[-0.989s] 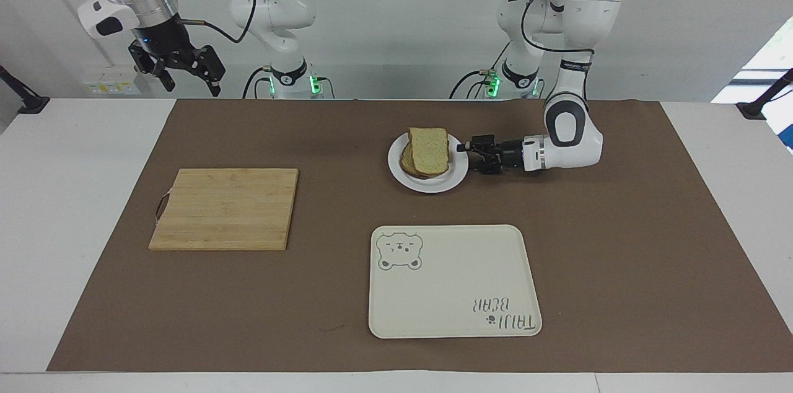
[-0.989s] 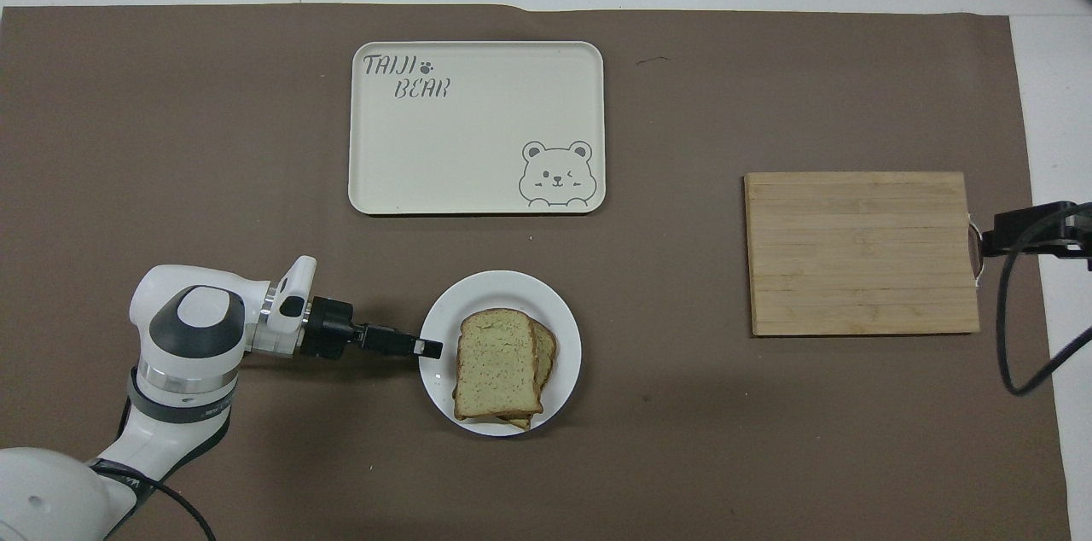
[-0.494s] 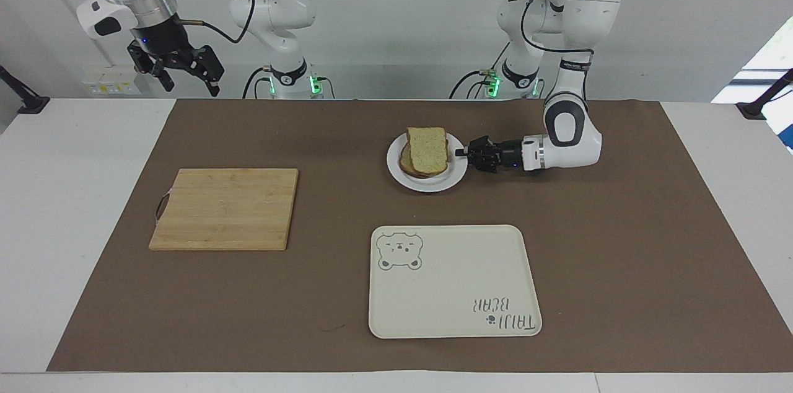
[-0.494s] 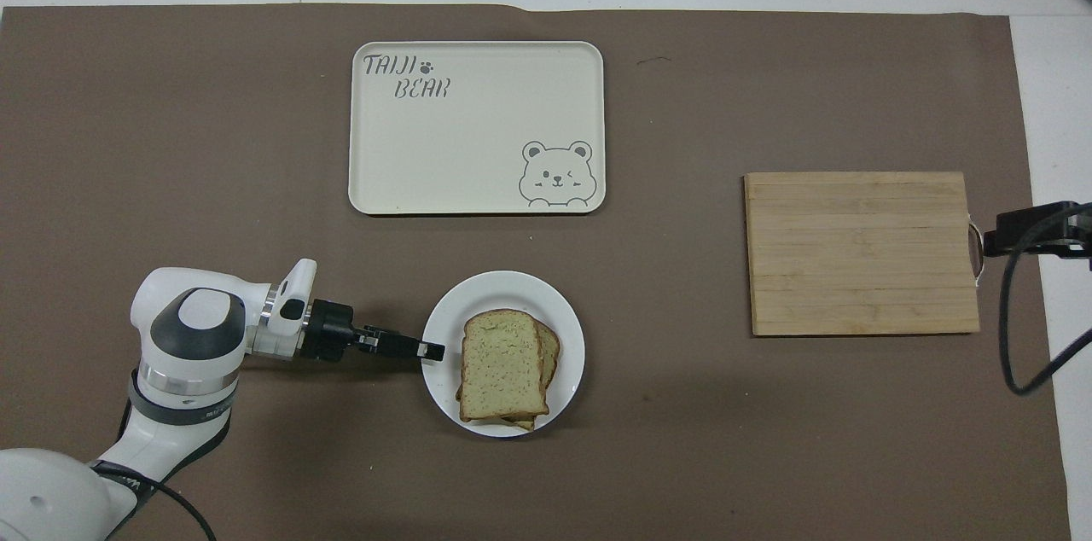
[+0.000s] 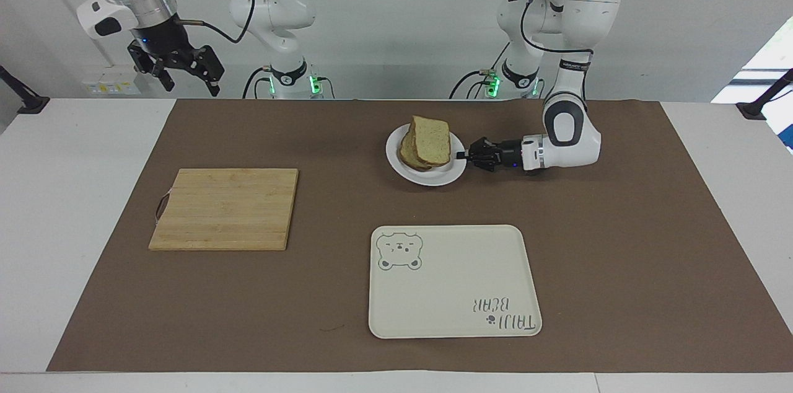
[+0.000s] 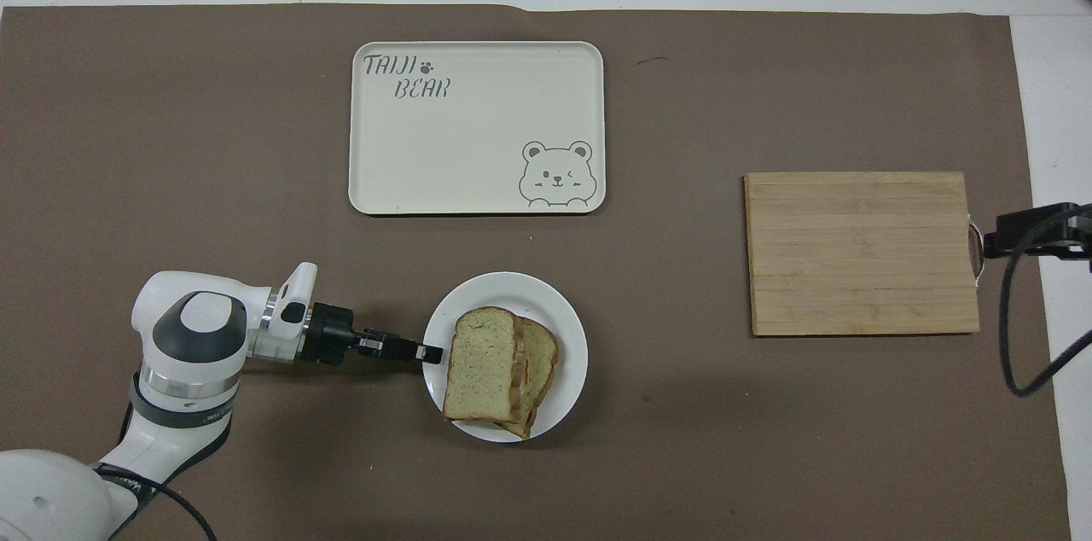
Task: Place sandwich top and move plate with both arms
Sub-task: 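Close the left gripper on the plate rim, then slide the plate with the left gripper onto the bear tray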
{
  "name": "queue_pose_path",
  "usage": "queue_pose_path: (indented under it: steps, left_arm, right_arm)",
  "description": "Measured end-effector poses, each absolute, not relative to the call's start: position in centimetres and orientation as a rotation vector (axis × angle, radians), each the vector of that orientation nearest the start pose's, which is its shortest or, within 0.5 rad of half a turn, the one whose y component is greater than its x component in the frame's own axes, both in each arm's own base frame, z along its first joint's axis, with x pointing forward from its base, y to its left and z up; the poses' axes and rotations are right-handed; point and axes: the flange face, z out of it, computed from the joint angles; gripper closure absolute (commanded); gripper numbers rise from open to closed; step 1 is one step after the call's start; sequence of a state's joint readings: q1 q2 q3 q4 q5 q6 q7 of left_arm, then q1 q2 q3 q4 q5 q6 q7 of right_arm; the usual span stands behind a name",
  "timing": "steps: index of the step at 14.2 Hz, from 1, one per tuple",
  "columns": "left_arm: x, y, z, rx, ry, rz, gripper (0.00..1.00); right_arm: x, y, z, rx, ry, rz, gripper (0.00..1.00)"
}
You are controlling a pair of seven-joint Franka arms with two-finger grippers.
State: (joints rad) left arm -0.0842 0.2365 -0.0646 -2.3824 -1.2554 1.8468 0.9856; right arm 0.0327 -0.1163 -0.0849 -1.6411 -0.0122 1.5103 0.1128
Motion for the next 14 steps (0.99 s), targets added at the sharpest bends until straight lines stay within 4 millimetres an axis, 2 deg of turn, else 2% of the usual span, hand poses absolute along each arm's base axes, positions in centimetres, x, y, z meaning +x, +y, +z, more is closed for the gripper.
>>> queue_pose_path:
  steps: [9, 14]
  left_arm:
    - [43.7, -14.2, 22.0, 1.944, -0.225, -0.214, 1.0]
    - [45.2, -14.3, 23.4, 1.948, -0.191, -0.235, 1.0]
  right_arm:
    - [51.1, -3.1, 64.8, -3.134, 0.26, 0.023, 0.0]
    - [51.0, -3.1, 64.9, -3.133, 0.26, 0.021, 0.0]
